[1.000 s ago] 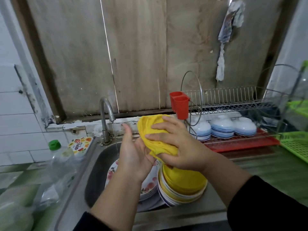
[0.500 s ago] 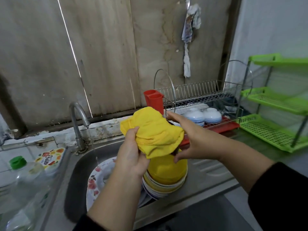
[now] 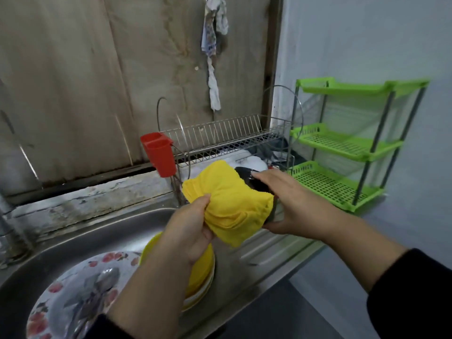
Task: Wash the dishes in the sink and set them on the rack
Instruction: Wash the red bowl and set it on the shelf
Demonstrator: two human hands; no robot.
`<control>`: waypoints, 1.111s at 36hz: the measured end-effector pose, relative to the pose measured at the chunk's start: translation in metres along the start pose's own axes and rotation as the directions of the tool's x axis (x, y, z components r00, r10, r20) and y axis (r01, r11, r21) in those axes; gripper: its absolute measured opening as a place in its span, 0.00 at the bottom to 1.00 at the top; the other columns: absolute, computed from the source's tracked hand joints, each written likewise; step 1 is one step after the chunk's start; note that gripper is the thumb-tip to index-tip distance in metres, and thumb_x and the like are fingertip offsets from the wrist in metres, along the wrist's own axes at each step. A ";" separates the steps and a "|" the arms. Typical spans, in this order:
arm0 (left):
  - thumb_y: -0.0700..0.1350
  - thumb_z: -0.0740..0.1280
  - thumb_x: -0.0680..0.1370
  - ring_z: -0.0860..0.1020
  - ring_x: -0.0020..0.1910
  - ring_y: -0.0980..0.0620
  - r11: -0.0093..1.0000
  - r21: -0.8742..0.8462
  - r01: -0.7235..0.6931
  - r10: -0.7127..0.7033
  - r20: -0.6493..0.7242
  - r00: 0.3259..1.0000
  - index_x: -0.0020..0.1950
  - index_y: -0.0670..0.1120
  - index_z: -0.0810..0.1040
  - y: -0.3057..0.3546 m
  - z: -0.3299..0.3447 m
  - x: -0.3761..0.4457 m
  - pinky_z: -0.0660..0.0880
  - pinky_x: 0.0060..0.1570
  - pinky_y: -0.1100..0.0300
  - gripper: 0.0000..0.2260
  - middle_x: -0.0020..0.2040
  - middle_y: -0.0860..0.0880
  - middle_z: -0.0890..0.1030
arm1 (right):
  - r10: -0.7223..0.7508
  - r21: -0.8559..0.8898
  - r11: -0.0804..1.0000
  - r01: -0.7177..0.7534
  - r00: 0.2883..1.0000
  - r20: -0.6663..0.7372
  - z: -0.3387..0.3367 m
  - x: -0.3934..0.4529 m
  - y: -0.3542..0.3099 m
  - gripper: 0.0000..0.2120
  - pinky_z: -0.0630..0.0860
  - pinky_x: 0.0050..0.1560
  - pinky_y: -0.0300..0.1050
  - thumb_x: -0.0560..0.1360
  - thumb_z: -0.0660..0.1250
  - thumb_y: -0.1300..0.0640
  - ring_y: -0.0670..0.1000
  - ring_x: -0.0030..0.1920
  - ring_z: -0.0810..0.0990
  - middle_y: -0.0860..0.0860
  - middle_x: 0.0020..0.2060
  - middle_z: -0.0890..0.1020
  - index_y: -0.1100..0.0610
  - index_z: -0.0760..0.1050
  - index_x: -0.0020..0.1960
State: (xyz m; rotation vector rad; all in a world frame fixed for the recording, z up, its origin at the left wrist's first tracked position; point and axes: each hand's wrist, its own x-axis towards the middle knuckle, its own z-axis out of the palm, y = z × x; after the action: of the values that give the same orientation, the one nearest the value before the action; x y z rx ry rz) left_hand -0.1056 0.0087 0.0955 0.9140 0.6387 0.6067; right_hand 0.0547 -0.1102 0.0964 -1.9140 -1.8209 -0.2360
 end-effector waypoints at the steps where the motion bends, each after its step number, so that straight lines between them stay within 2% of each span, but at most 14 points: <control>1: 0.44 0.57 0.82 0.79 0.47 0.47 1.000 0.015 0.006 -0.006 -0.010 1.000 0.69 0.39 0.68 -0.001 0.006 0.009 0.75 0.40 0.55 0.16 0.58 0.43 0.78 | 0.018 -0.025 1.000 -0.019 1.000 -0.013 -0.001 -0.001 0.008 0.44 0.48 0.61 0.19 0.66 0.77 0.54 0.40 0.66 0.57 0.52 0.69 0.64 0.56 0.57 0.75; 3: 0.43 0.58 0.82 0.79 0.52 0.45 0.999 0.036 0.026 -0.025 -0.034 0.999 0.68 0.38 0.69 -0.002 0.017 0.029 0.75 0.44 0.53 0.16 0.61 0.42 0.78 | 0.070 -0.080 0.994 -0.072 0.997 -0.034 -0.003 -0.002 0.027 0.44 0.50 0.65 0.27 0.66 0.77 0.54 0.46 0.68 0.57 0.54 0.69 0.64 0.57 0.57 0.75; 7: 0.43 0.61 0.81 0.77 0.60 0.42 0.998 0.034 0.055 -0.053 -0.071 0.996 0.67 0.37 0.71 -0.009 0.037 0.067 0.73 0.57 0.49 0.17 0.63 0.40 0.77 | 0.205 -0.198 0.957 -0.210 0.978 -0.042 0.001 -0.006 0.070 0.43 0.62 0.67 0.47 0.65 0.76 0.57 0.58 0.68 0.63 0.58 0.67 0.67 0.61 0.60 0.74; 11: 0.43 0.61 0.81 0.75 0.63 0.41 0.997 0.004 0.081 -0.081 -0.057 0.995 0.70 0.38 0.68 -0.019 0.068 0.098 0.71 0.62 0.45 0.18 0.67 0.40 0.74 | 0.319 -0.296 0.899 -0.322 0.946 -0.058 0.010 -0.008 0.113 0.43 0.66 0.65 0.57 0.62 0.78 0.60 0.65 0.65 0.68 0.63 0.63 0.71 0.67 0.62 0.72; 13: 0.43 0.60 0.82 0.73 0.65 0.41 0.995 -0.014 0.098 -0.098 -0.032 0.995 0.72 0.38 0.66 -0.024 0.086 0.111 0.70 0.63 0.45 0.20 0.69 0.40 0.72 | 0.348 -0.341 0.870 -0.355 0.934 -0.085 0.012 -0.005 0.130 0.42 0.60 0.69 0.54 0.67 0.75 0.60 0.64 0.68 0.64 0.62 0.66 0.67 0.66 0.57 0.74; 16: 0.43 0.59 0.82 0.73 0.65 0.41 0.989 -0.021 0.148 -0.148 0.013 0.989 0.73 0.39 0.65 -0.029 0.111 0.132 0.72 0.53 0.47 0.20 0.69 0.40 0.72 | 0.436 -0.378 0.821 -0.428 0.897 -0.069 0.014 0.001 0.157 0.41 0.50 0.73 0.48 0.73 0.68 0.59 0.59 0.72 0.56 0.59 0.71 0.60 0.63 0.47 0.77; 19: 0.43 0.59 0.82 0.74 0.64 0.40 0.979 -0.007 0.202 -0.201 0.052 0.978 0.73 0.40 0.65 -0.034 0.132 0.158 0.72 0.51 0.46 0.20 0.68 0.40 0.72 | 0.518 -0.422 0.759 -0.496 0.852 -0.070 0.018 0.008 0.185 0.42 0.51 0.73 0.48 0.75 0.67 0.58 0.58 0.73 0.53 0.56 0.72 0.57 0.61 0.42 0.77; 22: 0.43 0.59 0.82 0.74 0.64 0.40 0.969 0.002 0.246 -0.245 0.081 0.966 0.72 0.40 0.66 -0.038 0.149 0.181 0.71 0.53 0.43 0.19 0.67 0.39 0.73 | 0.580 -0.424 0.716 -0.554 0.811 -0.081 0.024 0.014 0.212 0.43 0.51 0.73 0.51 0.73 0.68 0.59 0.59 0.74 0.52 0.57 0.73 0.56 0.58 0.43 0.77; 25: 0.43 0.59 0.82 0.75 0.62 0.39 0.962 0.007 0.271 -0.271 0.085 0.959 0.73 0.42 0.66 -0.043 0.165 0.202 0.74 0.50 0.41 0.19 0.66 0.39 0.74 | 0.630 -0.402 0.686 -0.606 0.771 -0.088 0.028 0.018 0.234 0.40 0.51 0.73 0.54 0.74 0.67 0.61 0.60 0.74 0.51 0.58 0.73 0.55 0.55 0.46 0.77; 28: 0.42 0.57 0.82 0.73 0.65 0.40 0.953 0.026 0.302 -0.303 0.088 0.949 0.71 0.39 0.68 -0.047 0.182 0.212 0.69 0.57 0.42 0.18 0.67 0.39 0.74 | 0.681 -0.371 0.656 -0.658 0.727 -0.085 0.030 0.021 0.250 0.38 0.51 0.73 0.55 0.75 0.66 0.60 0.60 0.74 0.50 0.58 0.73 0.55 0.53 0.48 0.77; 34: 0.42 0.57 0.83 0.74 0.63 0.40 0.936 0.018 0.350 -0.351 0.074 0.934 0.70 0.37 0.68 -0.057 0.200 0.234 0.69 0.52 0.43 0.17 0.66 0.39 0.75 | 0.771 -0.295 0.575 -0.763 0.626 -0.117 0.037 0.025 0.275 0.34 0.52 0.73 0.56 0.76 0.64 0.58 0.60 0.74 0.51 0.58 0.74 0.55 0.52 0.51 0.77; 40: 0.42 0.57 0.83 0.74 0.63 0.40 0.922 0.015 0.386 -0.386 0.075 0.919 0.69 0.37 0.69 -0.070 0.210 0.250 0.69 0.52 0.43 0.16 0.65 0.38 0.75 | 0.806 -0.253 0.543 -0.800 0.581 -0.107 0.046 0.029 0.291 0.32 0.49 0.73 0.57 0.77 0.61 0.59 0.59 0.75 0.49 0.56 0.75 0.54 0.51 0.50 0.77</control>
State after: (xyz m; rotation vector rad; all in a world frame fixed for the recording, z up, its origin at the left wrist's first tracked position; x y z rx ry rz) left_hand 0.2256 0.0449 0.0722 0.7784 0.7261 0.2155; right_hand 0.3322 -0.0621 0.0044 -2.7442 -0.7352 -0.1425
